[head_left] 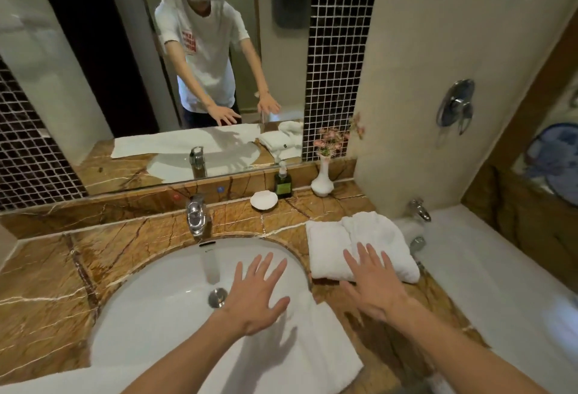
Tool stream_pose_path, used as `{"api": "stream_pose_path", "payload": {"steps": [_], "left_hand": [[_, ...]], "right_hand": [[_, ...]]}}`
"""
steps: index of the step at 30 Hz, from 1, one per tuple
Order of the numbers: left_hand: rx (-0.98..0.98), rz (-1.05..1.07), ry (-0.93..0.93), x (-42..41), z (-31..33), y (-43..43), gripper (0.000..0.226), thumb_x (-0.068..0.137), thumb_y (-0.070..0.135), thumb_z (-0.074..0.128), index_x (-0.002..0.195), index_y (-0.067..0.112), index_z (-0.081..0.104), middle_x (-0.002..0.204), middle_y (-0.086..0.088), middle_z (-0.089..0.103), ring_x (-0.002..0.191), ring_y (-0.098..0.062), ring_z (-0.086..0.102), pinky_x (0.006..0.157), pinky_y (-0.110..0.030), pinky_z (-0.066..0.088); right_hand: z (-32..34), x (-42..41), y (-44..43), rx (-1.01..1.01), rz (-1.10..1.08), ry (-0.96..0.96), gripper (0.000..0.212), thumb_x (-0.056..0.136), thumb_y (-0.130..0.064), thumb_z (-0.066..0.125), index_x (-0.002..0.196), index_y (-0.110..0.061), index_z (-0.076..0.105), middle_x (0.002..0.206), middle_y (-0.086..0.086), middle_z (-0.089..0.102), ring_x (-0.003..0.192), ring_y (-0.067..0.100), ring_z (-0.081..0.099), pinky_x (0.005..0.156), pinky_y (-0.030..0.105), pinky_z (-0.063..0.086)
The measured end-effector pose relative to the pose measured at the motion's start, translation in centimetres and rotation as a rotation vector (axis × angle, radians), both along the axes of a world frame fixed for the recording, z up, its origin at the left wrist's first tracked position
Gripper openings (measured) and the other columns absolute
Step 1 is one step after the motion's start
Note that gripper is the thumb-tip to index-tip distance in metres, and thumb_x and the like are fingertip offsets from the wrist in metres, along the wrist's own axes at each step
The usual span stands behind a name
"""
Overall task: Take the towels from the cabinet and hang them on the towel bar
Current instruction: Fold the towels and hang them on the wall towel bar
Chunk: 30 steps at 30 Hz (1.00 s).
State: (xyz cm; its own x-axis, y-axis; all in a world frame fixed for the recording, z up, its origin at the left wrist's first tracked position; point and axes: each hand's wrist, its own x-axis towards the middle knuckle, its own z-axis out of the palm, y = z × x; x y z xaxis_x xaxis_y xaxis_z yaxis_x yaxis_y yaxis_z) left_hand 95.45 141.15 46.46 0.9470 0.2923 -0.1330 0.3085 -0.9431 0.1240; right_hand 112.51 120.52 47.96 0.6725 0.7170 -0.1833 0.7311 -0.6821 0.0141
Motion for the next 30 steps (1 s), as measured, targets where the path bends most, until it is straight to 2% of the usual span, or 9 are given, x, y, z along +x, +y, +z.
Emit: {"api": "stream_pose_path", "payload": {"steps": [2, 5, 10, 14, 17, 20, 24, 27, 30], "left_hand": [[-0.049, -0.008, 0.027, 3.4, 0.0, -1.8, 0.072, 0.09, 0.063, 0.025, 0.149, 0.038, -0.005, 0.161, -0.002, -0.005, 0.147, -0.024, -0.004, 0.116, -0.051, -0.005], [-0.089, -0.03, 0.084, 7.7, 0.1, -3.9, 0.072, 0.09, 0.061, 0.03, 0.15, 0.036, -0.002, 0.161, -0.004, 0.0, 0.147, -0.024, -0.001, 0.116, -0.051, -0.004], [-0.153, -0.027, 0.179, 13.0, 0.5, -6.3, 0.077, 0.088, 0.059, 0.038, 0.151, 0.036, 0.0, 0.161, -0.003, -0.001, 0.147, -0.026, -0.002, 0.115, -0.053, -0.005], [-0.125, -0.07, 0.196, 15.5, 0.6, -7.4, 0.078, 0.088, 0.055, 0.039, 0.151, 0.032, -0.001, 0.16, -0.007, 0.001, 0.147, -0.029, 0.0, 0.116, -0.055, -0.002], [-0.107, -0.089, 0.194, 17.0, 0.5, -7.3, 0.078, 0.09, 0.05, 0.041, 0.151, 0.03, -0.003, 0.16, -0.007, 0.0, 0.147, -0.03, -0.001, 0.116, -0.055, 0.001], [-0.134, -0.079, 0.206, 18.1, 0.2, -7.1, 0.081, 0.09, 0.051, 0.043, 0.151, 0.028, -0.005, 0.16, -0.004, -0.003, 0.147, -0.028, -0.002, 0.117, -0.053, 0.005], [-0.219, -0.025, 0.178, 19.2, -0.7, -7.3, 0.084, 0.089, 0.052, 0.045, 0.151, 0.025, -0.004, 0.161, 0.0, 0.0, 0.147, -0.024, 0.0, 0.118, -0.051, 0.003], [-0.293, -0.002, 0.059, 19.7, -1.0, -7.7, 0.075, 0.091, 0.052, 0.045, 0.151, 0.022, 0.013, 0.159, 0.0, 0.016, 0.145, -0.021, 0.013, 0.119, -0.043, 0.011], [-0.362, 0.004, -0.132, 20.7, -0.2, -8.0, 0.056, 0.094, 0.051, 0.043, 0.141, 0.021, 0.041, 0.147, 0.001, 0.042, 0.135, -0.018, 0.035, 0.112, -0.036, 0.026]], "right_hand": [[0.0, 2.5, -0.5, -0.023, -0.032, 0.029, 0.064, 0.098, -0.049, 0.024, 0.153, -0.026, -0.001, 0.161, 0.012, -0.004, 0.148, 0.031, -0.002, 0.12, 0.048, 0.001], [0.1, 5.6, -0.7, -0.086, 0.01, 0.062, 0.065, 0.099, -0.035, 0.037, 0.153, -0.028, 0.001, 0.16, 0.015, -0.004, 0.147, 0.034, 0.0, 0.119, 0.049, 0.006], [0.5, 10.7, 1.0, -0.216, 0.248, -0.052, 0.084, 0.09, -0.044, 0.057, 0.152, -0.029, 0.002, 0.16, 0.014, -0.01, 0.147, 0.036, -0.003, 0.116, 0.053, 0.007], [0.6, 13.5, 3.3, -0.304, 0.431, -0.212, 0.065, 0.099, -0.023, 0.044, 0.153, -0.022, 0.006, 0.16, 0.014, -0.011, 0.146, 0.035, -0.012, 0.117, 0.054, 0.002], [0.5, 14.6, 4.5, -0.337, 0.516, -0.256, 0.054, 0.1, -0.019, 0.04, 0.15, -0.019, 0.021, 0.16, 0.014, -0.005, 0.147, 0.034, -0.01, 0.117, 0.054, 0.0], [0.6, 15.0, 4.7, -0.276, 0.522, -0.285, 0.039, 0.099, -0.016, 0.04, 0.138, -0.014, 0.042, 0.153, 0.021, 0.022, 0.144, 0.037, 0.012, 0.115, 0.053, 0.006], [1.7, 15.2, 3.7, -0.128, 0.51, -0.279, 0.032, 0.094, -0.006, 0.041, 0.124, -0.008, 0.052, 0.129, 0.02, 0.047, 0.121, 0.036, 0.042, 0.103, 0.047, 0.028], [2.3, 15.8, 2.5, -0.015, 0.491, -0.327, 0.027, 0.083, -0.006, 0.058, 0.11, -0.01, 0.057, 0.109, 0.017, 0.057, 0.1, 0.034, 0.055, 0.087, 0.044, 0.042], [3.3, 16.5, 1.1, 0.057, 0.445, -0.152, 0.033, 0.087, -0.003, 0.048, 0.118, -0.012, 0.049, 0.119, 0.014, 0.05, 0.109, 0.033, 0.049, 0.086, 0.041, 0.039]]}}
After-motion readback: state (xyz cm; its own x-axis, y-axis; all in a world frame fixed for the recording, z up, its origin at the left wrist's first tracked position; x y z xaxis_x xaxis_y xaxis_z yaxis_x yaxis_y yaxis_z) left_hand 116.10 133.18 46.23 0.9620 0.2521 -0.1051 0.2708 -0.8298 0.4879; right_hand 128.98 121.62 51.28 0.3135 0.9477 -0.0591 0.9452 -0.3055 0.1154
